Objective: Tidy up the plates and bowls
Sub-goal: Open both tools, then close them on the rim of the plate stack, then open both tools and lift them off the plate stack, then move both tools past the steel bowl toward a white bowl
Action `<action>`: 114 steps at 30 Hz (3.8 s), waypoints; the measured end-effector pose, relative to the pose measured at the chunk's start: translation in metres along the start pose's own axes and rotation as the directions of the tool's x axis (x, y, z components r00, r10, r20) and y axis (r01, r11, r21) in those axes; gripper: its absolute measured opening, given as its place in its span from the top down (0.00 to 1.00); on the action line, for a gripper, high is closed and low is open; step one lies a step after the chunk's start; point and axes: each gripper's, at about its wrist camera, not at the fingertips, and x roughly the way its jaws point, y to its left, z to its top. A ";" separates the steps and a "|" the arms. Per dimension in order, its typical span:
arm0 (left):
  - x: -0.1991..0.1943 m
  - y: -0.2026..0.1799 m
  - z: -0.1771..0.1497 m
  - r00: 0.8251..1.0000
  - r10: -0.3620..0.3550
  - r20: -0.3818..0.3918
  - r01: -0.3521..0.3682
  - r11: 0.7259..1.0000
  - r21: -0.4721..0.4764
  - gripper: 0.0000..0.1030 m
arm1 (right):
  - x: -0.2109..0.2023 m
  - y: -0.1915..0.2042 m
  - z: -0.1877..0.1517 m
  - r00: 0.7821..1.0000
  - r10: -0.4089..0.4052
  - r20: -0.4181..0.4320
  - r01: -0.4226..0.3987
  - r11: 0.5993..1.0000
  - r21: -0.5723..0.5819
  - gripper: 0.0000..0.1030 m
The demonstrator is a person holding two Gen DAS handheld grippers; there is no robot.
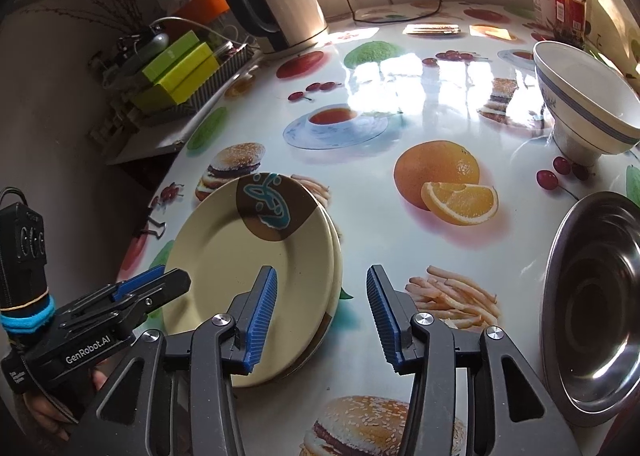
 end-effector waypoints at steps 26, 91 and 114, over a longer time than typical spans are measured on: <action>0.018 0.010 0.008 0.997 -0.075 -0.037 0.072 0.995 -0.076 0.54 | 0.020 0.006 0.000 0.997 0.057 -0.061 -0.057 0.998 -0.004 0.58; 0.054 -0.004 0.107 1.000 -0.001 -0.002 0.001 0.999 0.035 0.54 | 0.059 -0.016 0.092 0.998 -0.057 0.008 0.056 0.995 0.078 0.48; 0.020 -0.134 0.058 0.995 -0.103 0.015 0.095 0.957 0.274 0.54 | -0.086 -0.079 0.026 0.951 -0.250 0.183 0.213 0.956 0.202 0.46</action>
